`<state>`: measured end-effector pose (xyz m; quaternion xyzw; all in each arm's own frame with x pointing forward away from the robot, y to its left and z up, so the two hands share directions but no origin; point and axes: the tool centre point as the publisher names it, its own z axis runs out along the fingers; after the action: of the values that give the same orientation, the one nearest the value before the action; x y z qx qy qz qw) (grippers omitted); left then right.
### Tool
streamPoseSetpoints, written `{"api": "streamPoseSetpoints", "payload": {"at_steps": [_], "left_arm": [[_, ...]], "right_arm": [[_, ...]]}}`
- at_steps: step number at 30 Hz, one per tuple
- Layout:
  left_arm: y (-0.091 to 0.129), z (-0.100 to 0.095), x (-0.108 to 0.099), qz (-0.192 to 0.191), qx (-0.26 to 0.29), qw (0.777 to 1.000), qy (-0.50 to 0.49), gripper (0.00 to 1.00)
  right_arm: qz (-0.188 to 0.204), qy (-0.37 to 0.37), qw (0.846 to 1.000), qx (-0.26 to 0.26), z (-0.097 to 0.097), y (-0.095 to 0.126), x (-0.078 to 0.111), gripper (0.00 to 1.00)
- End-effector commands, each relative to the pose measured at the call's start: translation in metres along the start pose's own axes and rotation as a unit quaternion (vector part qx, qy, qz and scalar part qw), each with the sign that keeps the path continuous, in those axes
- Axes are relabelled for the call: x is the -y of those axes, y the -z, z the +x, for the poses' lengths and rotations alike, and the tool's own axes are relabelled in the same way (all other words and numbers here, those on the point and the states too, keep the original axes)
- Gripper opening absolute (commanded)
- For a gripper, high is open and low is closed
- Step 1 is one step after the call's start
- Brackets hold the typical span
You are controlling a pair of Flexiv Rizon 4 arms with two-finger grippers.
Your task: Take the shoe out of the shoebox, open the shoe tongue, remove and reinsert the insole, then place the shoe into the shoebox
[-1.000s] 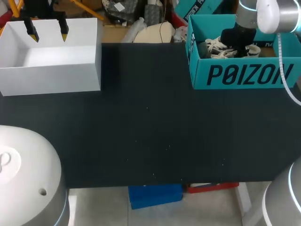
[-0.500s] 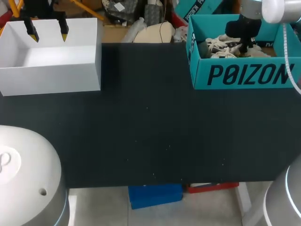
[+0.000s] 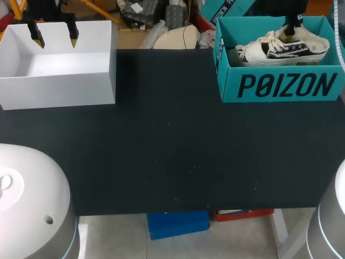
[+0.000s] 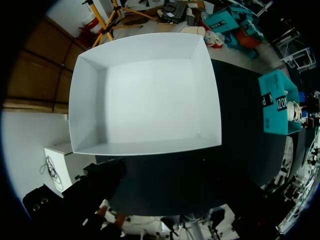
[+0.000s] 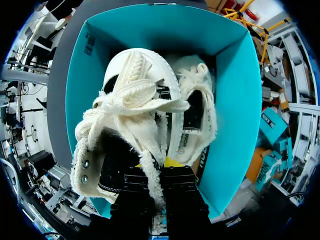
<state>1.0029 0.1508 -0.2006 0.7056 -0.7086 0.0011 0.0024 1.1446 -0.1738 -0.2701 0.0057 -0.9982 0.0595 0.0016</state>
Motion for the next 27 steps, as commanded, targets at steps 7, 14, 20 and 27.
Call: {"api": "streamPoseSetpoints", "payload": {"at_steps": [7,14,20,27], "left_arm": [[0.0,0.001,-0.001,-0.001,0.002,1.0,0.001,1.0],[0.0,0.001,-0.001,-0.001,0.002,1.0,0.001,1.0],[0.0,0.001,-0.001,-0.001,0.002,1.0,0.001,1.0],[0.0,0.001,-0.001,-0.001,0.002,1.0,0.001,1.0]], "right_arm": [[0.031,-0.037,0.999,-0.004,0.044,0.14,-0.04,0.0],[0.026,-0.065,0.997,0.016,0.099,0.166,-0.118,0.0],[0.018,-0.082,0.996,0.015,0.151,0.152,-0.192,0.0],[0.025,-0.072,0.997,0.016,0.192,0.102,-0.262,0.0]]}}
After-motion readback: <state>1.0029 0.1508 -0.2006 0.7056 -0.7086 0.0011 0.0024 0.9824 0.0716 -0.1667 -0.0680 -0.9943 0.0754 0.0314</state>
